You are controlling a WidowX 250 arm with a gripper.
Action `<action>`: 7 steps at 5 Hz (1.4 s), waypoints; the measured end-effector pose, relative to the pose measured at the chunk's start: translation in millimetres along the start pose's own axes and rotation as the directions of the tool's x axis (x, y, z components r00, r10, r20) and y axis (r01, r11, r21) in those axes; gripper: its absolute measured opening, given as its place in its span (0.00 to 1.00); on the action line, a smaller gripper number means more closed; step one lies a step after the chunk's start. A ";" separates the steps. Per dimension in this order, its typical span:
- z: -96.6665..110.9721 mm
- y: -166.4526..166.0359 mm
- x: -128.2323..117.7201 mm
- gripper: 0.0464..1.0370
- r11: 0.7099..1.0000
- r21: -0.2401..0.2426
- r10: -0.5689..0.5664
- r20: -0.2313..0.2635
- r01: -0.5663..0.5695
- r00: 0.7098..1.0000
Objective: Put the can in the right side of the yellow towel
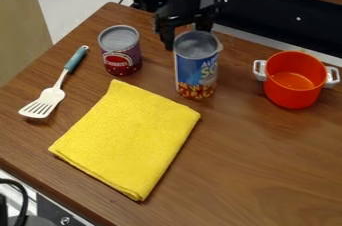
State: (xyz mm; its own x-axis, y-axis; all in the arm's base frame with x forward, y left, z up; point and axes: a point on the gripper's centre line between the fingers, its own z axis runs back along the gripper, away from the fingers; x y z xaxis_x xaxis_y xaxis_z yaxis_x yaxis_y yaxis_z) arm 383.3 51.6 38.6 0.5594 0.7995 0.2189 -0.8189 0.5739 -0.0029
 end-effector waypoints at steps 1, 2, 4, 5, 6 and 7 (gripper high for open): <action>-0.5 -2.9 -16.0 0.96 1.000 0.005 -0.006 -0.006 0.006 1.000; -1.5 -9.0 -33.5 0.96 1.000 -0.003 -0.001 -0.041 0.000 0.999; -1.5 -8.0 -70.9 0.96 0.999 -0.037 -0.007 -0.049 0.005 0.999; 3.5 -7.0 -92.0 0.96 0.997 -0.055 -0.054 -0.043 0.051 0.998; 12.5 -11.0 -111.9 0.96 0.995 -0.085 -0.062 -0.056 0.057 0.996; 17.5 -15.6 -133.6 0.96 0.996 -0.069 -0.069 -0.088 0.063 0.994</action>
State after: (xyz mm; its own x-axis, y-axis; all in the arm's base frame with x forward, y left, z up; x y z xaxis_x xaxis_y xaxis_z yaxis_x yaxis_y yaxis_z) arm 319.1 -67.3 26.5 0.6240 0.7702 0.1319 -0.7710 0.6343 -0.0568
